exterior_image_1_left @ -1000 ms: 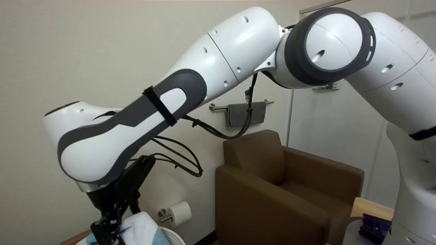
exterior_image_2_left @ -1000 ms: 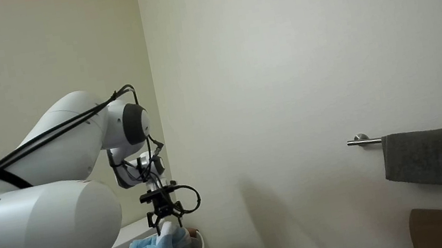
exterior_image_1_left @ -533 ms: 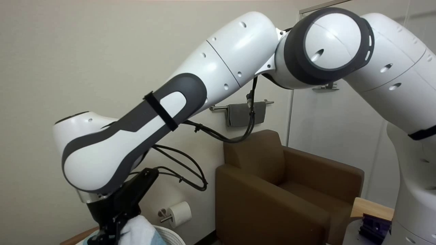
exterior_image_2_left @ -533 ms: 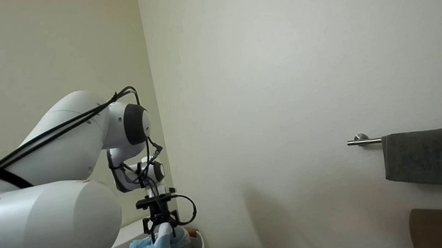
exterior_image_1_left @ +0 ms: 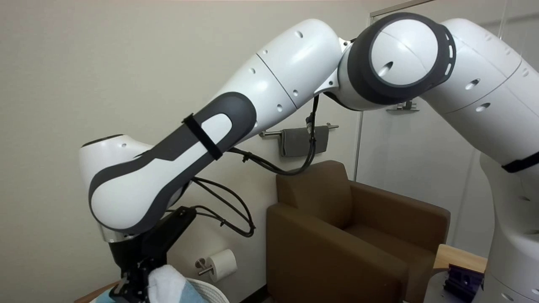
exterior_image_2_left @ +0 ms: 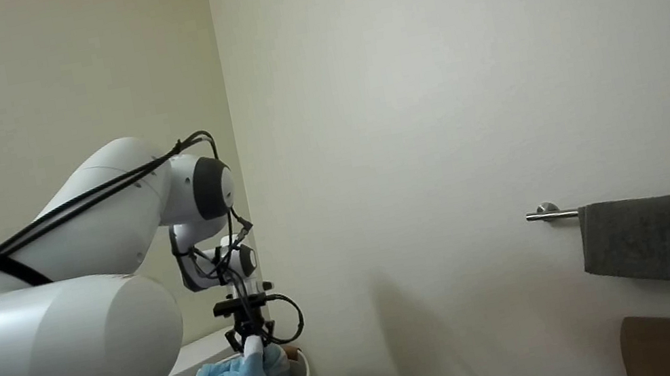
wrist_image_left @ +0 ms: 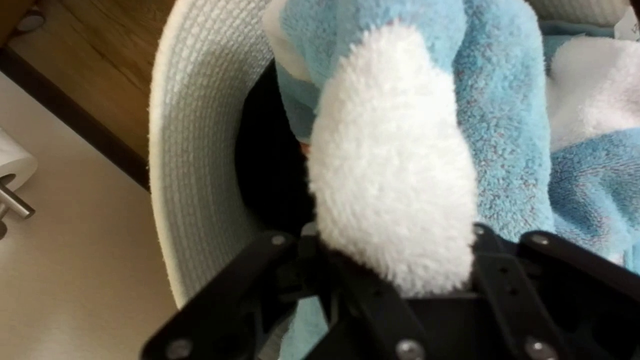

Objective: Put the towel on the couch

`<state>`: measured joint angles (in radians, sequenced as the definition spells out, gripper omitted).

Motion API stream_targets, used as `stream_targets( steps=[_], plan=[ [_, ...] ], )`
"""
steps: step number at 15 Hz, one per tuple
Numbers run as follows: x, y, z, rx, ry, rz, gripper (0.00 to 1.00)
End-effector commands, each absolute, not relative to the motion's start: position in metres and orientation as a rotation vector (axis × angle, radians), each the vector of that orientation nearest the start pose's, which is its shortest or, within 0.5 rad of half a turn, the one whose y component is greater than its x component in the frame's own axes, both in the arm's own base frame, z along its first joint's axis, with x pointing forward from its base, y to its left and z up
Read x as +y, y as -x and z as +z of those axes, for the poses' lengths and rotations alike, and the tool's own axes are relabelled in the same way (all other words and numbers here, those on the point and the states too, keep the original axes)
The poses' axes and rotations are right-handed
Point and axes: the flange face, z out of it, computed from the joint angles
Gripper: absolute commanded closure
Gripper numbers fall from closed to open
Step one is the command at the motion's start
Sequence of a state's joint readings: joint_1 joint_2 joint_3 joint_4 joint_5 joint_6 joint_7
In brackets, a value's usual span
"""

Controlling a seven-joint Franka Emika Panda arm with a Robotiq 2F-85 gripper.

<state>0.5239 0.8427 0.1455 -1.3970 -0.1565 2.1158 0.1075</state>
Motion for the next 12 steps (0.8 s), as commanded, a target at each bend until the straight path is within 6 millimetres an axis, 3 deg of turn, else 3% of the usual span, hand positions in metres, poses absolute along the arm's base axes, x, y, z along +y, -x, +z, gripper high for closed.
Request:
stream_targets(
  steps=[1, 7, 12],
  plan=[
    [0.424, -0.58, 0.19, -0.94, 3.008, 0.165, 0.89],
    [0.427, -0.582, 0.195, -0.956, 2.997, 0.173, 0.88],
    [0.426, -0.593, 0.257, -1.021, 3.045, 0.096, 0.88]
  ],
)
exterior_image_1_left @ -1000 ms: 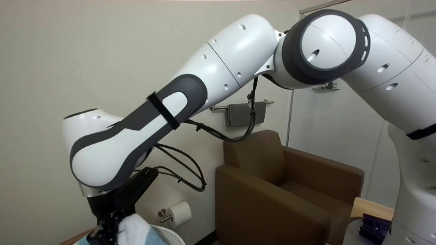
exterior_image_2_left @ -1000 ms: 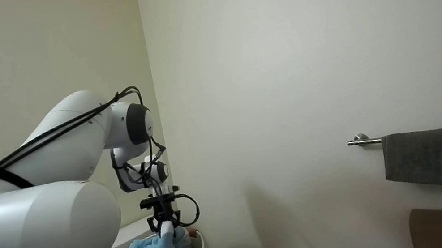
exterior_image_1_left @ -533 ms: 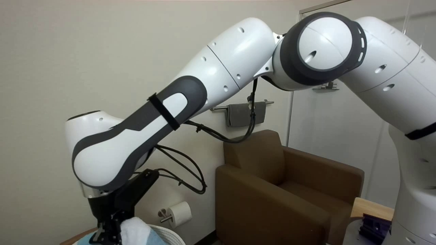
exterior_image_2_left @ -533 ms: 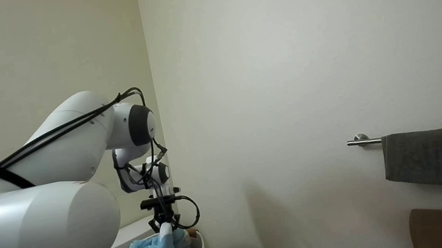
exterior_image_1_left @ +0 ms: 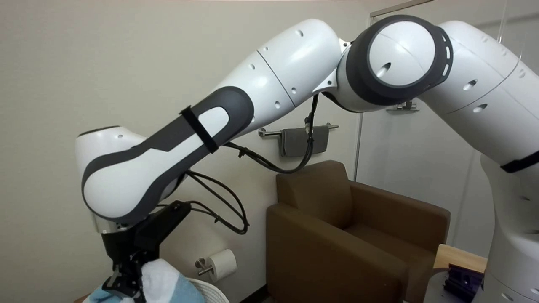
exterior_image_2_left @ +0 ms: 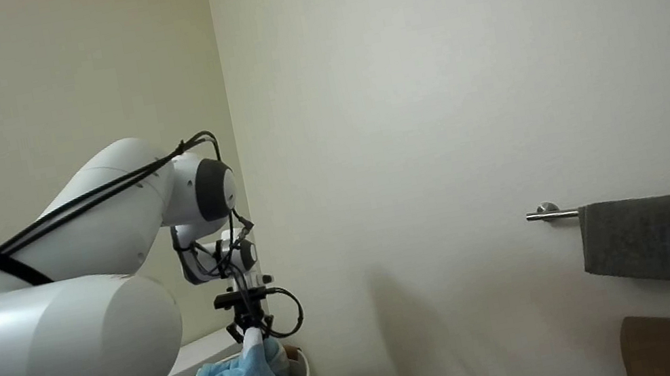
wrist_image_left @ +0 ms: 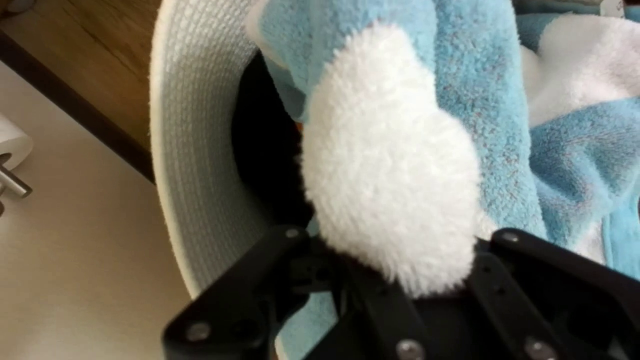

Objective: Put the towel on the couch

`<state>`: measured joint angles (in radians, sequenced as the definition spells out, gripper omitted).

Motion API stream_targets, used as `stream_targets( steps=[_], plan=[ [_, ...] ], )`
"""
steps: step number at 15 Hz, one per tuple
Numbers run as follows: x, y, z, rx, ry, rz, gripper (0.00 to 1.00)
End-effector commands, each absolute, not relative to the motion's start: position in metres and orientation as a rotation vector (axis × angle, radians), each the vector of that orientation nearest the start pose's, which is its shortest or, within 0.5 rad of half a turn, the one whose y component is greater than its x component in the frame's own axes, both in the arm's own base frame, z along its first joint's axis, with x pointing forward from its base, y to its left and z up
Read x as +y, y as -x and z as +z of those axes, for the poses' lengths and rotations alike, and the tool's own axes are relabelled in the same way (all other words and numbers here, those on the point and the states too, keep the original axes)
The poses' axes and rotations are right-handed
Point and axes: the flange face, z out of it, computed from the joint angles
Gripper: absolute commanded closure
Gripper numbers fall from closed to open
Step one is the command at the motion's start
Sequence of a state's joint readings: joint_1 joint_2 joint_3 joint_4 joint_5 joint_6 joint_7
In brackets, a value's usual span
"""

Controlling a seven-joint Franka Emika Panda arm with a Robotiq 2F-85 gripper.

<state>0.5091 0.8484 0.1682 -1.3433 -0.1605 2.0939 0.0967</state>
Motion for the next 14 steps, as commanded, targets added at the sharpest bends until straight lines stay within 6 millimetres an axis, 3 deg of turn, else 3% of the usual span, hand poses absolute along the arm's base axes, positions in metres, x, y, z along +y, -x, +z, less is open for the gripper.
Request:
stream_targets(
  steps=[1, 8, 14],
  plan=[
    [0.425, -0.593, 0.273, -1.03, 3.061, 0.088, 0.88],
    [0.407, -0.595, 0.412, -0.992, 3.18, 0.074, 0.88],
    [0.373, -0.602, 0.538, -0.822, 3.291, -0.06, 0.88]
  ],
)
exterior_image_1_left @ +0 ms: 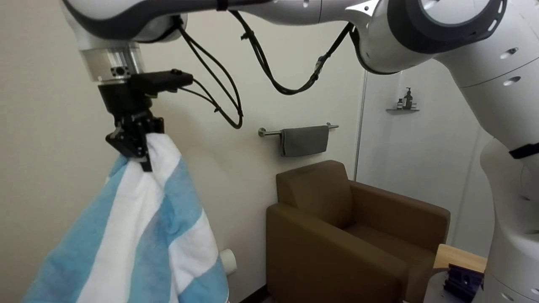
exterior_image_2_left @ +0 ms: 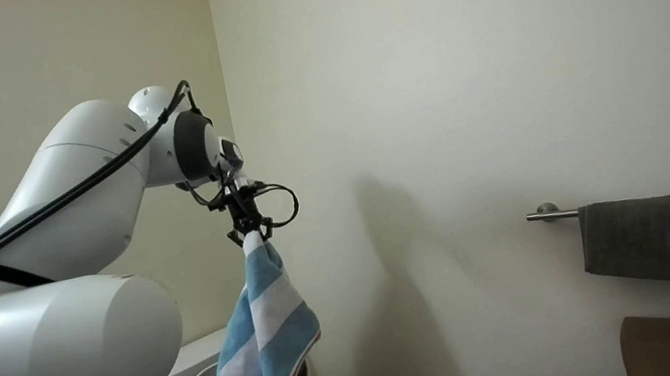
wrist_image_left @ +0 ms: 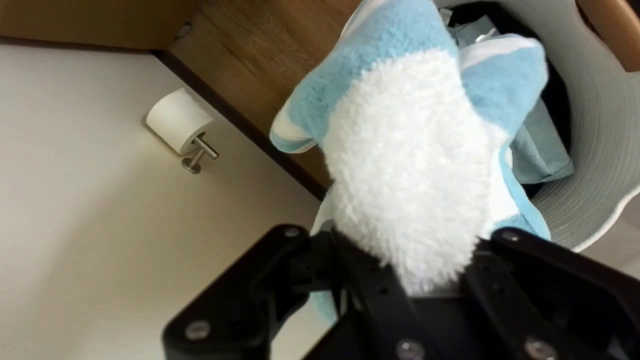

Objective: Put the towel on the couch

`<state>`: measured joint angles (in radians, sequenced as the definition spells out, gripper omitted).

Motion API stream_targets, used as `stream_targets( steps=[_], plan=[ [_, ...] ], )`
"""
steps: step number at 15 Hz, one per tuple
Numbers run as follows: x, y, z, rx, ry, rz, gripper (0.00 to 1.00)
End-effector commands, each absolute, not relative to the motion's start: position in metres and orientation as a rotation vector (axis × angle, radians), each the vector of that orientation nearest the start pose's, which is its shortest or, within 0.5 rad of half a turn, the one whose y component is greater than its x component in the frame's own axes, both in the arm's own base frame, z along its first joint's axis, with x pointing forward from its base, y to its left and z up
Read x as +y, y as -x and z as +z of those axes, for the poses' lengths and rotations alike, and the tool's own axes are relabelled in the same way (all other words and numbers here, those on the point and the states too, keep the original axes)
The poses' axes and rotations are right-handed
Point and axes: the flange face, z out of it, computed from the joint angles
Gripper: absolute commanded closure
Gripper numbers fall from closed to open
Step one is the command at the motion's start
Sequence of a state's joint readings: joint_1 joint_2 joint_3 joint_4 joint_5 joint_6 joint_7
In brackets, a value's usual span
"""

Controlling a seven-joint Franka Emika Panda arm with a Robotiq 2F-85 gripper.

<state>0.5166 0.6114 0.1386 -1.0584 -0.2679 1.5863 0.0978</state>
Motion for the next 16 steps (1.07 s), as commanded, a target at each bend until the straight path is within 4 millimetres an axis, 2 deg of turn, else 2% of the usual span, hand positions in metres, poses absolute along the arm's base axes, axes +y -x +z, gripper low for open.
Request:
stream_targets(
  steps=[1, 7, 9, 10, 11, 13, 16],
  plan=[
    [0.368, -0.601, 0.554, -0.788, 3.313, -0.089, 0.88],
    [0.323, -0.582, 0.66, -0.472, 3.434, -0.253, 0.89],
    [0.311, -0.573, 0.679, -0.388, 3.478, -0.259, 0.89],
    [0.307, -0.571, 0.683, -0.375, 3.493, -0.26, 0.89],
    [0.314, -0.579, 0.666, -0.463, 3.449, -0.217, 0.83],
    [0.308, -0.575, 0.677, -0.425, 3.462, -0.23, 0.83],
    [0.308, -0.577, 0.673, -0.42, 3.47, -0.222, 0.83]
  ],
)
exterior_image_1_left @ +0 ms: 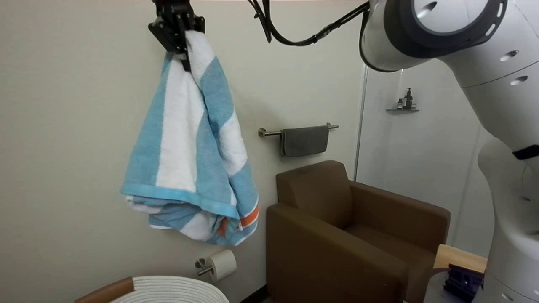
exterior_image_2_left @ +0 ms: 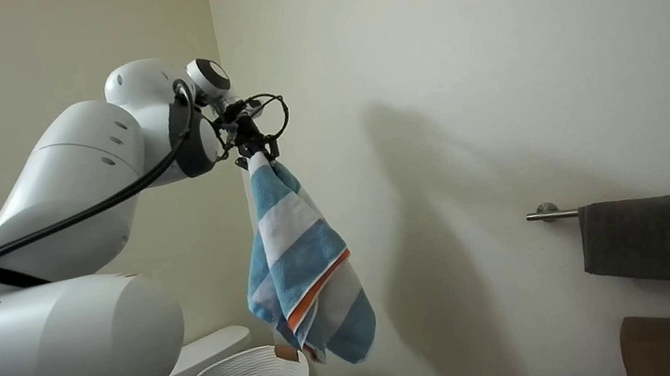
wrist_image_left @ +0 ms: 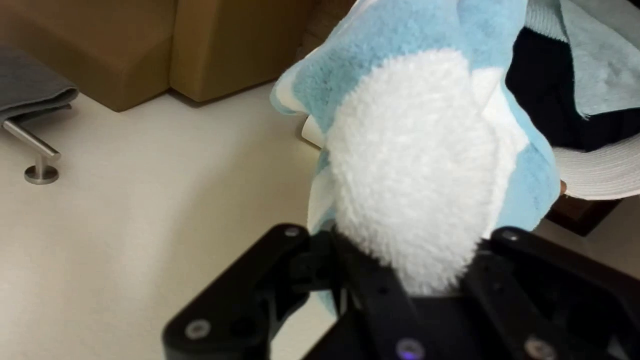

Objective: Put the towel on the couch

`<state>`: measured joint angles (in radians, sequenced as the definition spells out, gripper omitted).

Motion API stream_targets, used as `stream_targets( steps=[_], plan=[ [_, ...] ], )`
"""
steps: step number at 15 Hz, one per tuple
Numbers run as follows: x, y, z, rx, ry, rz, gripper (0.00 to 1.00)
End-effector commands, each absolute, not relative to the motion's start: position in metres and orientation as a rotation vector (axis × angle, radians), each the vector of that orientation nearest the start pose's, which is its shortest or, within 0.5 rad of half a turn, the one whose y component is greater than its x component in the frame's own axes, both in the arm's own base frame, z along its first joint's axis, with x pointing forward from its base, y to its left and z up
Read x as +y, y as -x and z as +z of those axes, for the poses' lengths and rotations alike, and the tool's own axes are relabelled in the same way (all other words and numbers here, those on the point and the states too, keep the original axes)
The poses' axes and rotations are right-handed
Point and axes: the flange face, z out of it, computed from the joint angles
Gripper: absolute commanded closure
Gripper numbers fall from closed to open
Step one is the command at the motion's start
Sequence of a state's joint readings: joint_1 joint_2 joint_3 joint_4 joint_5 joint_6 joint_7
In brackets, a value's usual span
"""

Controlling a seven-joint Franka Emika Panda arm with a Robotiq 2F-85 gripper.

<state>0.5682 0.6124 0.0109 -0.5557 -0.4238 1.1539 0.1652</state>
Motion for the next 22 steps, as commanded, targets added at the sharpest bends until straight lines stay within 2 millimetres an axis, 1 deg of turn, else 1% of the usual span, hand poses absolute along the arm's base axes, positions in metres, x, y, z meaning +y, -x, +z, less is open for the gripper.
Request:
stream_targets(
  steps=[1, 3, 5, 8, 10, 12, 13, 14, 15, 17, 20, 22],
  plan=[
    [0.308, -0.578, 0.671, -0.421, 3.472, -0.217, 0.89],
    [0.303, -0.584, 0.671, -0.43, 3.498, -0.241, 0.89],
    [0.294, -0.585, 0.68, -0.42, 3.511, -0.277, 0.89],
    [0.271, -0.581, 0.707, -0.36, 3.508, -0.346, 0.89],
    [0.248, -0.575, 0.731, -0.298, 3.493, -0.395, 0.89],
    [0.215, -0.568, 0.754, -0.204, 3.479, -0.416, 0.89],
    [0.193, -0.565, 0.765, -0.147, 3.47, -0.417, 0.89],
    [0.176, -0.557, 0.78, -0.084, 3.469, -0.422, 0.89],
    [0.156, -0.553, 0.79, -0.028, 3.458, -0.426, 0.89],
    [0.113, -0.541, 0.81, 0.081, 3.447, -0.42, 0.9],
    [0.048, -0.515, 0.838, 0.241, 3.432, -0.395, 0.9],
    [0.001, -0.499, 0.852, 0.318, 3.424, -0.365, 0.9]
  ],
)
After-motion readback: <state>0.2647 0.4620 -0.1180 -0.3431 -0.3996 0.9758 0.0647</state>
